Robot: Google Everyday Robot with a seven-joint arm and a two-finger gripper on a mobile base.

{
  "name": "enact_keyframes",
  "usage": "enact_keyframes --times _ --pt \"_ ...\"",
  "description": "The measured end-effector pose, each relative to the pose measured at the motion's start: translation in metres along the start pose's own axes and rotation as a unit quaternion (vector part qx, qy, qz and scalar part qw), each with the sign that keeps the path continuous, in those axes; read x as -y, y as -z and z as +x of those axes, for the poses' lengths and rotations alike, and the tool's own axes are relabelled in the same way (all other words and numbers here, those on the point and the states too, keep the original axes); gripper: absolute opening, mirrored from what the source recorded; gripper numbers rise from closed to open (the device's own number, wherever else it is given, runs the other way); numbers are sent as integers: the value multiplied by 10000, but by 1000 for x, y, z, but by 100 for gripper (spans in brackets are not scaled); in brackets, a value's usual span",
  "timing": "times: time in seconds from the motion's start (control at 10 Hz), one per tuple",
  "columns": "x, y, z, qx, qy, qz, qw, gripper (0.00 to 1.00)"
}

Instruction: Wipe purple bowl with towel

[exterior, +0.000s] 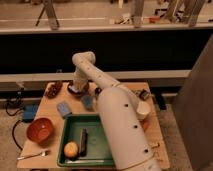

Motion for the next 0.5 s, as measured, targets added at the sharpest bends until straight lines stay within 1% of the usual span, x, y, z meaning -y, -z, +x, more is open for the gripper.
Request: enact_keyframes --times 0.3,0.5 --pt "-12 5 -1 5 -4 -81 10000 0" --pt "-21 7 2 -42 -58 -162 9998 0"
